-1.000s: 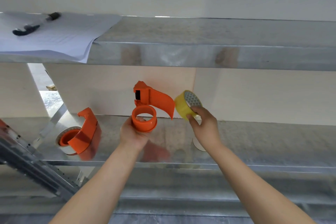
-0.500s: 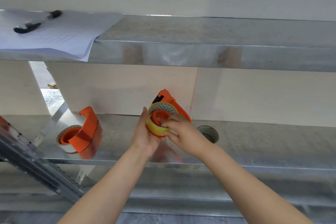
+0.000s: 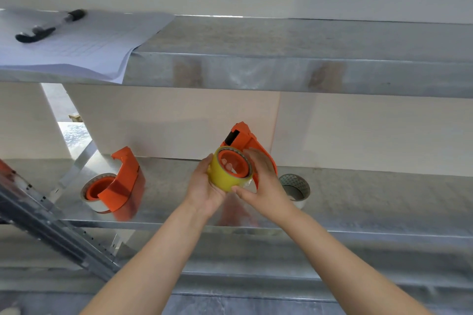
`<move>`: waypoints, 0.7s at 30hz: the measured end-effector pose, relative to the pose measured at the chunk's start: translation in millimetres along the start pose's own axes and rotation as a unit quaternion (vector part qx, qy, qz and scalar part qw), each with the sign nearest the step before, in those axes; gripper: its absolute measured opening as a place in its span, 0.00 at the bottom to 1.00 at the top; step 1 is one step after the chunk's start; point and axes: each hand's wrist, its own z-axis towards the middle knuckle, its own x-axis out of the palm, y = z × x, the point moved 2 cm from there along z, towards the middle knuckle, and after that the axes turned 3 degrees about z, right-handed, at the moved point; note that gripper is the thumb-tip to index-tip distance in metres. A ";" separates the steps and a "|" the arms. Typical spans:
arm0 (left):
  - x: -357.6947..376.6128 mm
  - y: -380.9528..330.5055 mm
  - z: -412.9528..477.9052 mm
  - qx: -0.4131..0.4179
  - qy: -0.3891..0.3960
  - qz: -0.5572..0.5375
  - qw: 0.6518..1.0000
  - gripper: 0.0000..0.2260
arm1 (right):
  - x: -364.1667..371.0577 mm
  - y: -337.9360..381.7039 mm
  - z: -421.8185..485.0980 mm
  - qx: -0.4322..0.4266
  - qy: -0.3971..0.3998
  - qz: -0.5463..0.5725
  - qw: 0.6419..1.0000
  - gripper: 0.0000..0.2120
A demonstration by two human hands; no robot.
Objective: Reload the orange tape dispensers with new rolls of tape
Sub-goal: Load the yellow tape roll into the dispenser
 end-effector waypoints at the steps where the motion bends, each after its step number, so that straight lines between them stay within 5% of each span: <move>1: 0.6 0.0 -0.4 -0.001 -0.001 -0.006 1.000 0.16 | 0.9 1.4 -0.8 0.028 0.008 0.052 0.998 0.33; 4: 2.7 -4.0 -1.6 0.004 -0.008 -0.051 0.999 0.16 | 5.3 -1.1 -3.8 0.121 0.030 0.175 0.977 0.31; 12: 2.5 -11.4 -3.0 0.003 -0.039 -0.134 0.990 0.14 | 3.4 0.4 -6.7 0.157 -0.068 0.147 0.974 0.14; 17: 0.6 -7.9 -4.9 0.025 -0.026 -0.078 0.996 0.18 | 5.8 5.0 -9.4 0.212 -0.094 0.143 0.962 0.08; 21: -1.9 -1.9 -7.5 0.072 -0.016 0.064 0.995 0.17 | 8.5 13.1 -9.7 0.293 -0.065 0.273 0.914 0.14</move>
